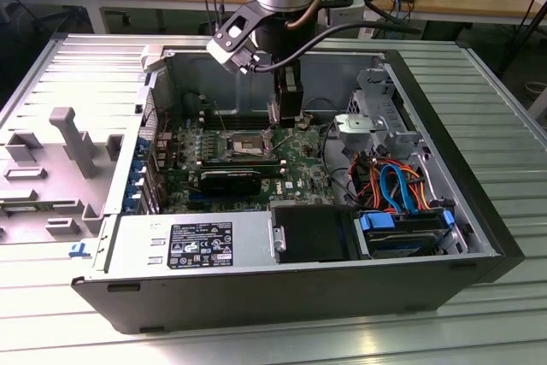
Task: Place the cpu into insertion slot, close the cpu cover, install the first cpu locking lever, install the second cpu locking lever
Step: 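Place the cpu into insertion slot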
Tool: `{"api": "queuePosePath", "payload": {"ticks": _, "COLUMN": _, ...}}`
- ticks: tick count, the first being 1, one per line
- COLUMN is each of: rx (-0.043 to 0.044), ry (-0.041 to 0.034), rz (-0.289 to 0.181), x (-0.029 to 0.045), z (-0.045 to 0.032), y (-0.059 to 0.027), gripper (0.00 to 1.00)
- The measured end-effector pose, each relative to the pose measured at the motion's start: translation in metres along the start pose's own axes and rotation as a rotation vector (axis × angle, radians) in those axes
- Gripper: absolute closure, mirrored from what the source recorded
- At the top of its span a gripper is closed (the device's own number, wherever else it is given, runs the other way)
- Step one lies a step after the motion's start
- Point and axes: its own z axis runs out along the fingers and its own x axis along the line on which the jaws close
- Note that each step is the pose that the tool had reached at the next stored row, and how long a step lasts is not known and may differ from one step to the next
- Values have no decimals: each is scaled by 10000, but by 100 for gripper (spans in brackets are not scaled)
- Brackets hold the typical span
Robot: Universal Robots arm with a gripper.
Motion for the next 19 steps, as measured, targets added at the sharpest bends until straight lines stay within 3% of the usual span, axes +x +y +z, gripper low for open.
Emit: {"api": "queuePosePath", "payload": {"ticks": 19, "rx": 0, "ry": -1, "rz": 0, "x": -8, "z": 55, "y": -26, "gripper": 45}}
